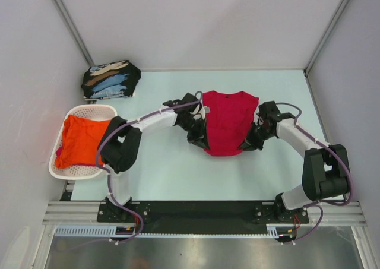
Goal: Fold and stack the t-shirts
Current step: Fold the long partially folded tshirt into a neat square
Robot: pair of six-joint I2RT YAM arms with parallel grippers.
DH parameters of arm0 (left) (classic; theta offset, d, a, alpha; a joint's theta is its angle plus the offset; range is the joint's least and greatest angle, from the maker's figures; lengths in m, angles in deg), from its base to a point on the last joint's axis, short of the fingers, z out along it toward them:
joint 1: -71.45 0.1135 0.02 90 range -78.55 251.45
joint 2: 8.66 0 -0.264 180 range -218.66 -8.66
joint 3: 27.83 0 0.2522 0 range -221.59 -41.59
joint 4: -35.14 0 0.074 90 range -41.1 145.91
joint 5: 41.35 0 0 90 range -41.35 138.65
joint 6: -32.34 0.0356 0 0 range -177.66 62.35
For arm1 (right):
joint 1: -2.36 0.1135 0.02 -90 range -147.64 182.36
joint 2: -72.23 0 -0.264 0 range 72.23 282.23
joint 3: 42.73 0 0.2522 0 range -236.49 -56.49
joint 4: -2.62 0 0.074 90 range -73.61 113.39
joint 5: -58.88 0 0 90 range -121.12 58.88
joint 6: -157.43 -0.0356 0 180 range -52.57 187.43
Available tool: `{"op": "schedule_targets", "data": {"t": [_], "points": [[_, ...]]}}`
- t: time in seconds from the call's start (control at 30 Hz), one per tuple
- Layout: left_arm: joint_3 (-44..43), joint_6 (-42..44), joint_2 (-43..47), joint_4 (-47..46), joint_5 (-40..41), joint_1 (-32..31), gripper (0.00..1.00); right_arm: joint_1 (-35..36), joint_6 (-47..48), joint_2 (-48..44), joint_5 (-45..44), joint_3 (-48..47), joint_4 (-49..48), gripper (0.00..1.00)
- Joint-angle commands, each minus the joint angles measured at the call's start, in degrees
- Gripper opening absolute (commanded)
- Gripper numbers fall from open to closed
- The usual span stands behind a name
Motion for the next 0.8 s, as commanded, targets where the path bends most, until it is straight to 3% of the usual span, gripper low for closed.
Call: {"op": "schedule_targets", "data": {"t": [0.0,0.23,0.63,0.77], "points": [[-10.5,2.5,1.3,5.4,3.9,1.9,0.0,-1.1,1.5,1.2,-3.0,-12.6,3.5,0.0],[-16.9,-2.6,-2.6,1.5,5.4,3.7,0.0,-3.8,3.2,9.6,-2.5,-21.8,-0.3,0.0],[-37.9,-9.1,-17.0,0.7,5.8,6.8,0.0,-7.1,5.5,23.1,-1.0,-33.2,-4.9,0.0],[-40.5,-11.5,-19.0,-0.7,6.1,7.7,0.0,-7.3,5.5,26.6,-0.4,-37.5,-5.8,0.0]]}}
